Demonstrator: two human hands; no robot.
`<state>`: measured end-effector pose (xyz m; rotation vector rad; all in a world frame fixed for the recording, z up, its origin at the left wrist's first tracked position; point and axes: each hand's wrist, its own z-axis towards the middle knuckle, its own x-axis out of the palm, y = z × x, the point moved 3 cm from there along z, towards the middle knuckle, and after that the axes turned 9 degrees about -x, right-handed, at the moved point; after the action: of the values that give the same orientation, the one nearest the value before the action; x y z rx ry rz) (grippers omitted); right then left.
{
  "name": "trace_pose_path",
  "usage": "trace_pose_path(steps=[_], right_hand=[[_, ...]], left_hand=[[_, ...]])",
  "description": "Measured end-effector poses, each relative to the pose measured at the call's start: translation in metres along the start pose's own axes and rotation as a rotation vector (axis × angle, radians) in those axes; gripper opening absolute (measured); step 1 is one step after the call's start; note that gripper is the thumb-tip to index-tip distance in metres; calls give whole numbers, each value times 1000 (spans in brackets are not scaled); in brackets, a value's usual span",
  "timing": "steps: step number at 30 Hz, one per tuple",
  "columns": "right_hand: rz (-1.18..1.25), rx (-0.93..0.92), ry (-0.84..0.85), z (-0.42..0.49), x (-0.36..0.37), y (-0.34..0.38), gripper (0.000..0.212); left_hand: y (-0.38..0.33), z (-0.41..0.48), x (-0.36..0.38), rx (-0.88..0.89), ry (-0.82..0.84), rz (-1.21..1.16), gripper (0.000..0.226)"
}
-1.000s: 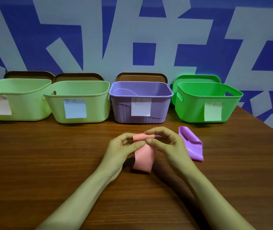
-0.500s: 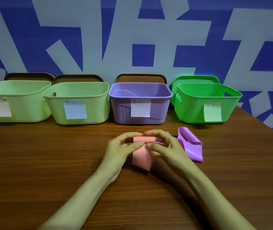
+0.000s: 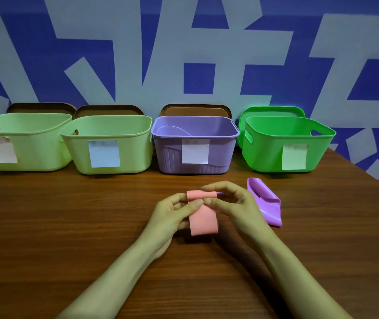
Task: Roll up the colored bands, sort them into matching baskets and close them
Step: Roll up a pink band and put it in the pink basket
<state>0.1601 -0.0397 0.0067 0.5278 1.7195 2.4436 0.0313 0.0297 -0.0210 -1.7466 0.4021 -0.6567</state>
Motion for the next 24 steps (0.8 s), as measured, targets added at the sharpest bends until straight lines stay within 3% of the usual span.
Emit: trace_pose_path(steps=[16, 20, 24], right_hand=[[-27, 175, -18, 2, 1, -6, 20], [32, 163, -33, 2, 2, -6, 16], [50, 154, -40, 2, 2, -10, 13]], left_hand=[[0, 1, -1, 32, -44, 72, 36], [4, 0, 3, -4, 8, 47, 33], [7, -1, 5, 1, -27, 176, 24]])
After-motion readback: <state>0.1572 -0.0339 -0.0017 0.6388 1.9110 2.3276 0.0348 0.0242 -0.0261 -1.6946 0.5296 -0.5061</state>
